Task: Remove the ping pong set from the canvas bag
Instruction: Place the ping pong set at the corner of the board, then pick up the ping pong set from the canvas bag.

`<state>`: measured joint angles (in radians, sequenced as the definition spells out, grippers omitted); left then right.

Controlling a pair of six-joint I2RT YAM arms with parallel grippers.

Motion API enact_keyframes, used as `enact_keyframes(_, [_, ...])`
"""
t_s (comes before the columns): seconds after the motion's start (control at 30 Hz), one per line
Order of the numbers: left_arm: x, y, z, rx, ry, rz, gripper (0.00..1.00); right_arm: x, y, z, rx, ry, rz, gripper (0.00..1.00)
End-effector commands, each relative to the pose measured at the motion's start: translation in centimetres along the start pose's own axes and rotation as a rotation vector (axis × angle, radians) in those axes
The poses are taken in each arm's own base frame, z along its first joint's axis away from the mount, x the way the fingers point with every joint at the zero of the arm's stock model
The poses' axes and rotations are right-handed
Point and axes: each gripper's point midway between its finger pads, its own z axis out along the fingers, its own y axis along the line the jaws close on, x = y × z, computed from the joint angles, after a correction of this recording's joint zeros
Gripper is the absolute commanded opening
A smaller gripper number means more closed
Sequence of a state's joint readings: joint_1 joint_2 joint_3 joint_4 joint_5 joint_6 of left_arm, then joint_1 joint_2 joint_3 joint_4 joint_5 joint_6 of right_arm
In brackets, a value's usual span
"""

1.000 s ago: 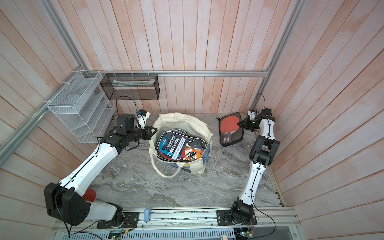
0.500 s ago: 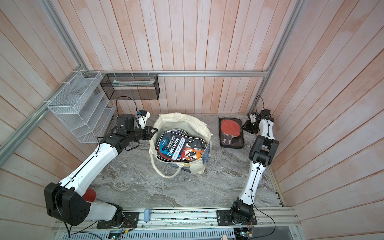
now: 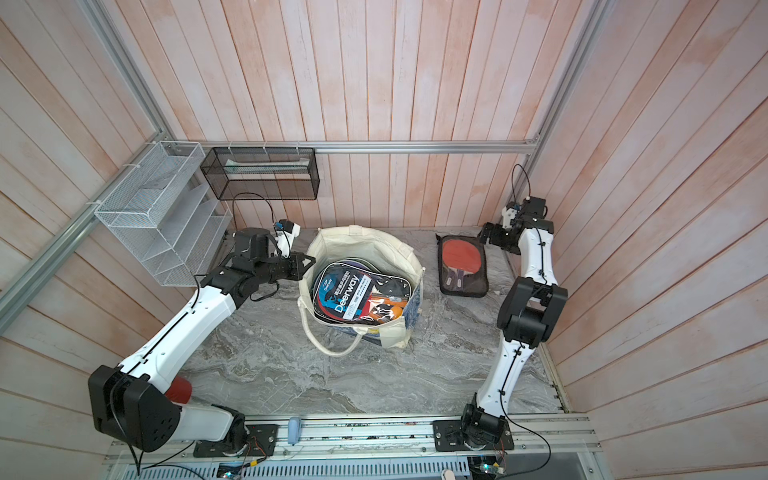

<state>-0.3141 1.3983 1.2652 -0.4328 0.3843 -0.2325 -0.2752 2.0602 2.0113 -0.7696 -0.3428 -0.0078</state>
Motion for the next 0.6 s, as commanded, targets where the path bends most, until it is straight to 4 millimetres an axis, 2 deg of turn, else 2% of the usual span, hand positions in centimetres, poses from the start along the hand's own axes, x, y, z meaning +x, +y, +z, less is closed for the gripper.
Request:
enact_keyframes(0.0, [-2.8, -2.0, -1.6, 0.063, -0.112, 0.070, 0.00, -0.6, 4.3, -3.5, 0.004, -0.074, -0.099, 0.99])
enact_keyframes(0.17, [-2.9, -2.1, -1.8, 0.062, -0.119, 0.083, 0.00, 0.5, 11.8, -9.3, -0.085, -0.155, -0.277, 0.99])
enact_keyframes(0.27, [-2.7, -2.0, -1.6, 0.062, -0.107, 0.085, 0.00, 1.9, 16.8, -12.8, -0.180, -0.179, -0.412, 1.00])
enact_keyframes(0.43, [-2.7, -2.2, -2.1, 0.065, -0.114, 0.092, 0.00, 5.6, 26.4, -17.9, -0.384, -0.208, -0.635, 1.00])
enact_keyframes(0.5, [-2.7, -2.2, -2.3, 0.059, -0.119, 0.100, 0.00, 7.6, 30.2, -19.3, -0.498, -0.197, -0.694, 1.00])
enact_keyframes(0.57, [-2.5, -2.1, -2.4, 0.052, -0.117, 0.110, 0.00, 10.3, 33.8, -19.8, -0.621, -0.156, -0.757, 1.00])
